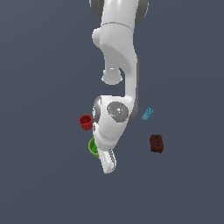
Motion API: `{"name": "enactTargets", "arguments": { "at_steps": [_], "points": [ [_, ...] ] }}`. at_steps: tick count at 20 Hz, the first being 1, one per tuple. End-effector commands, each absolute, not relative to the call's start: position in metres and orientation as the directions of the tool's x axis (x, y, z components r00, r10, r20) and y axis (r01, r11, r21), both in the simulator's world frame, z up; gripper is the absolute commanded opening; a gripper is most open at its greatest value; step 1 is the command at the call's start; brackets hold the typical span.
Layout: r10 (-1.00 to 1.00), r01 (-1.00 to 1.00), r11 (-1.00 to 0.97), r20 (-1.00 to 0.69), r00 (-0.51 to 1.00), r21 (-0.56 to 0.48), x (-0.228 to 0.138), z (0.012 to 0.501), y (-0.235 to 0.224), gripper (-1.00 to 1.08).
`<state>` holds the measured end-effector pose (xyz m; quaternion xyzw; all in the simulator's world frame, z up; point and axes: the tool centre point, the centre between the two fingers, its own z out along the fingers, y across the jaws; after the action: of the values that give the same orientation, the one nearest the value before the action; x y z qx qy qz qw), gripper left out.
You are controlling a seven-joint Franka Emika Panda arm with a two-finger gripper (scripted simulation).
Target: Pick up a designated object from a clutter of objects.
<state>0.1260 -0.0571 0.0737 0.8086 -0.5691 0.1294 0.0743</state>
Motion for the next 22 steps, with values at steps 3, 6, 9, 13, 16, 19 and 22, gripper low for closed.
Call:
{"name": "enactTargets", "arguments": {
  "at_steps": [3,6,9,13,16,19,22],
  "points": [
    [-0.901,-0.940,-0.341,0.294,0.319,-0.028,0.126,0.081,-0.051,-1.00],
    [-0.901,-0.940,-0.341,0.294,0.319,-0.028,0.127,0.094,-0.042,-1.00],
    [-0.901,-0.940,-0.341,0.294,0.319,-0.028,0.127,0.111,-0.029,-1.00],
    [-0.901,-0.940,-0.341,0.294,0.319,-0.028,0.129,0.141,-0.006,-1.00],
    [-0.901,-0.940,-0.341,0.293,0.319,-0.028,0.130,0.167,0.014,-1.00],
    [-0.901,-0.940,-0.341,0.293,0.319,-0.028,0.131,0.196,0.036,-1.00],
    [-0.901,-0.940,-0.341,0.293,0.319,-0.028,0.132,0.225,0.058,-1.00]
  ]
}}
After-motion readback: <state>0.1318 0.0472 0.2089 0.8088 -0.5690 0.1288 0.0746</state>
